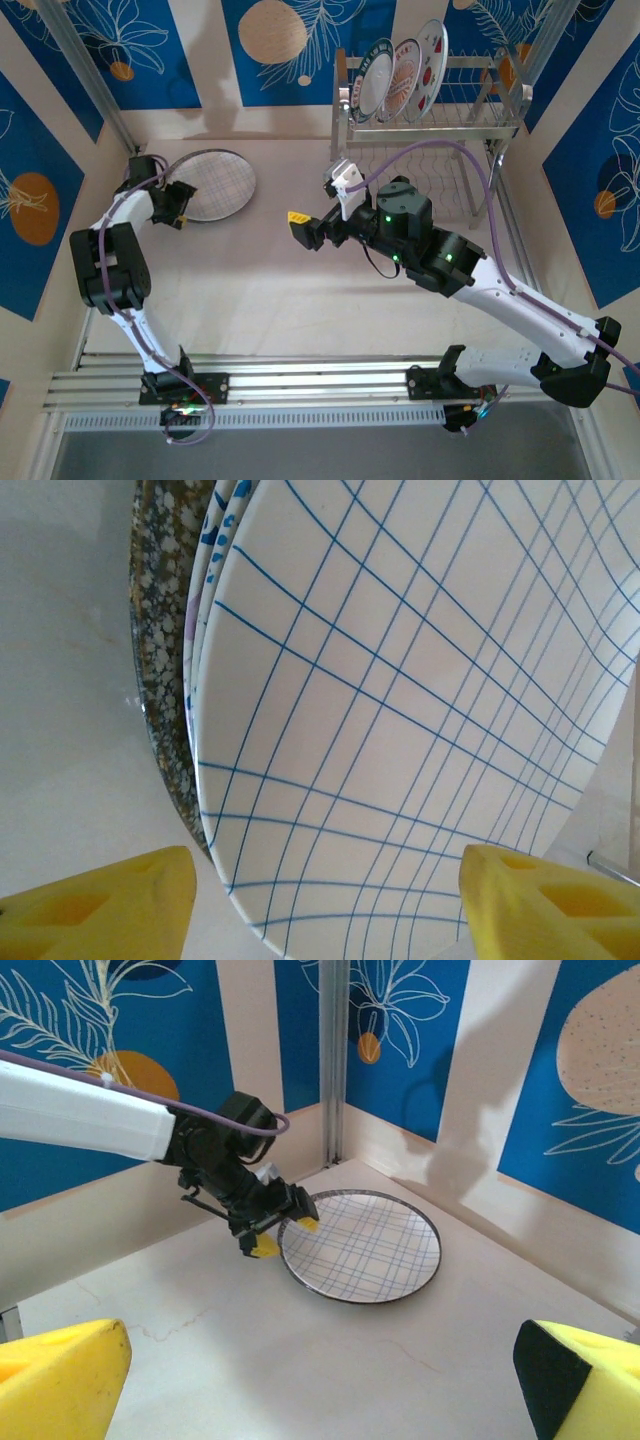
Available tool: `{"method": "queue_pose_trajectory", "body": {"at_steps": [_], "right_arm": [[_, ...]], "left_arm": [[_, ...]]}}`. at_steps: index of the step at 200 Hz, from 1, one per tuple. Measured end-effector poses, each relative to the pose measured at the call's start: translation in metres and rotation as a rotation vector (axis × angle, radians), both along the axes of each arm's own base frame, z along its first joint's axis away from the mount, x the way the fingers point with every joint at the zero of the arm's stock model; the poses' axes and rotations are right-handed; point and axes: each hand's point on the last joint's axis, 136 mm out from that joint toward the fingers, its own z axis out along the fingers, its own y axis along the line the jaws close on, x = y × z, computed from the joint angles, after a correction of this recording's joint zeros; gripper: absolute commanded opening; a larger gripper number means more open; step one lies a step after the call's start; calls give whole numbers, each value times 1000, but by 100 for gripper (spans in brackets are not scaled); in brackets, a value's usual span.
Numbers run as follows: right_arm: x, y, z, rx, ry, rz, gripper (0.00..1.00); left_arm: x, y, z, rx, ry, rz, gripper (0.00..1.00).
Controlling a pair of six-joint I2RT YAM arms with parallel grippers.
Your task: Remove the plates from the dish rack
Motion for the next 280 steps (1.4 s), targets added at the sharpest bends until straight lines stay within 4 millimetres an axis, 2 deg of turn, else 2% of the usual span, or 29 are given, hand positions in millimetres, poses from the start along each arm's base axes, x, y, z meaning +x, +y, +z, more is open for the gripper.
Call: {"method": "queue_pose_trajectory", "body": {"at_steps": [19,39,67,88,123,153,173,192,219,252,280], "right_arm": [[4,-6,6,-4,-4,-33,98],[12,-20,20,1,-12,-96,94],[37,-65,54,47,-20,-268,89],[59,-117,74,107,8,-438,86],[91,-207,84,206,95,-730,84],[114,-245,83,257,153,-847,83],[134,-260,77,277,195,-884,81],[155,-267,71,283,226,-889,76],[182,-267,67,284,255,-874,71],[206,-265,64,287,273,-857,71],[219,-264,60,284,282,-854,71]], "left_arm": [[-2,1,17,16,-28,5,74],[-5,-1,46,42,-83,7,75],[-10,-14,89,76,-178,-14,76],[-14,-38,119,92,-247,-55,77],[-20,-88,176,140,-392,-169,81],[-42,-144,233,208,-569,-301,84],[-68,-193,270,254,-711,-428,86],[-96,-235,300,284,-843,-547,86],[-137,-279,331,317,-1007,-686,88],[-177,-305,349,365,-1136,-799,91],[-189,-309,356,409,-1183,-833,91]]}}
